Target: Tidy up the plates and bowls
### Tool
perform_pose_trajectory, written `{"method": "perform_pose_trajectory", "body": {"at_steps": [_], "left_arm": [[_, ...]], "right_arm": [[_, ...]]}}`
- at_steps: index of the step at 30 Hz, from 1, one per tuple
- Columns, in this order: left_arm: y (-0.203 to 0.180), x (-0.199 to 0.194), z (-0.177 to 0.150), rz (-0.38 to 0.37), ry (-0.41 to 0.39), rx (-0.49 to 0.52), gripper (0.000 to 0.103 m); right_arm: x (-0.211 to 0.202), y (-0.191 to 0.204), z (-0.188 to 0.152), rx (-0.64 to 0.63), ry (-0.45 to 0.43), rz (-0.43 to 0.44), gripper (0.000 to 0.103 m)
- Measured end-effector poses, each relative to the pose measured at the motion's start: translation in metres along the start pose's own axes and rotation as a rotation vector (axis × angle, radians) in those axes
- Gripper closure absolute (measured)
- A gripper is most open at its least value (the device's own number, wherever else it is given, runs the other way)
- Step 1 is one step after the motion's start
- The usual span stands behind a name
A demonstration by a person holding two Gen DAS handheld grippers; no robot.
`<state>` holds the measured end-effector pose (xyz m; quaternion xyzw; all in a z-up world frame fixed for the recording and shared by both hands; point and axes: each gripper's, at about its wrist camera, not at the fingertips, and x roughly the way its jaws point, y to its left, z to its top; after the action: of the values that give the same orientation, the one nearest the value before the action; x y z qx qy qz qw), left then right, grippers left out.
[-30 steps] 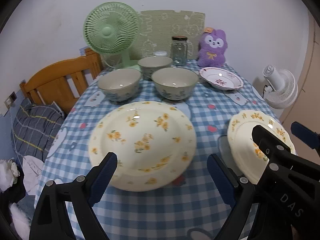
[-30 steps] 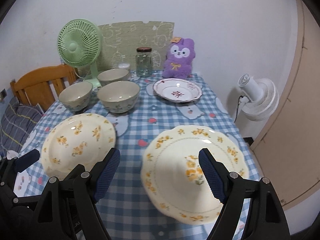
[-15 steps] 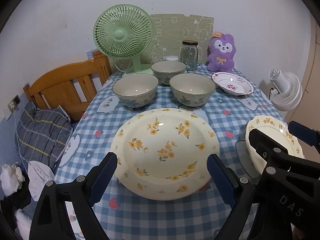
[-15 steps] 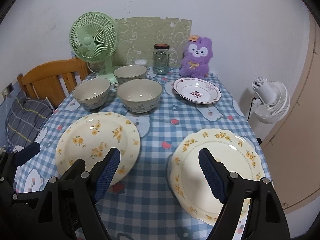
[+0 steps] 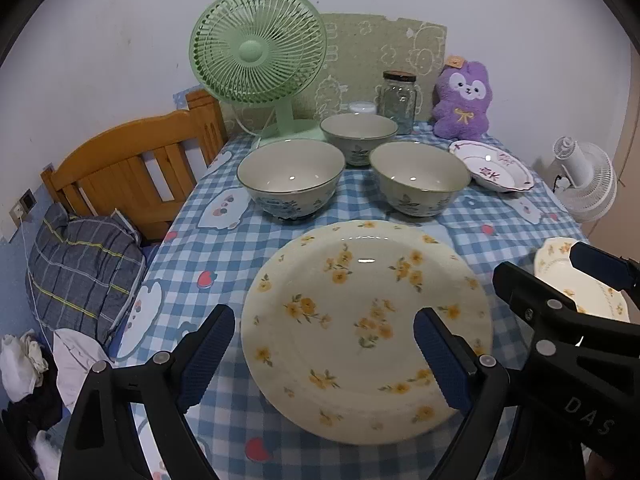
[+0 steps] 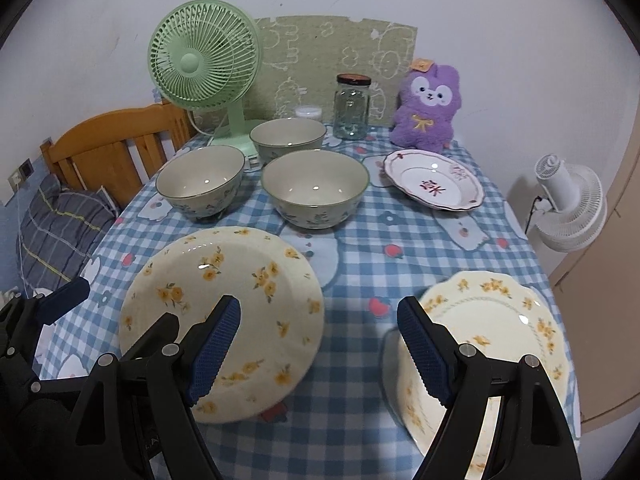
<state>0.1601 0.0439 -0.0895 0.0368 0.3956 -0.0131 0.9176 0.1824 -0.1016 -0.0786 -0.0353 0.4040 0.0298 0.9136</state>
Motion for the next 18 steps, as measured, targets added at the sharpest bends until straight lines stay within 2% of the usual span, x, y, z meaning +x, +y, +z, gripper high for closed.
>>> {"method": "perform_pose_trajectory", "body": {"at_steps": [7, 10, 15, 18], "left_arm": [[0.011, 0.03, 0.003, 0.005, 0.043, 0.001, 0.013], [0.016, 0.045, 0.004, -0.005, 0.073, 0.0, 0.02], [0.023, 0.067, 0.001, -0.01, 0.113, 0.003, 0.025], [0.026, 0.07, 0.001, -0.004, 0.108, -0.003, 0.026]], "right_arm": [[0.032, 0.001, 0.004, 0.02, 0.035, 0.007, 0.02], [0.049, 0.001, 0.005, 0.025, 0.06, 0.0, 0.02], [0.074, 0.003, 0.003, 0.024, 0.105, -0.02, 0.02], [0.086, 0.006, 0.002, 0.018, 0.129, -0.028, 0.02]]}}
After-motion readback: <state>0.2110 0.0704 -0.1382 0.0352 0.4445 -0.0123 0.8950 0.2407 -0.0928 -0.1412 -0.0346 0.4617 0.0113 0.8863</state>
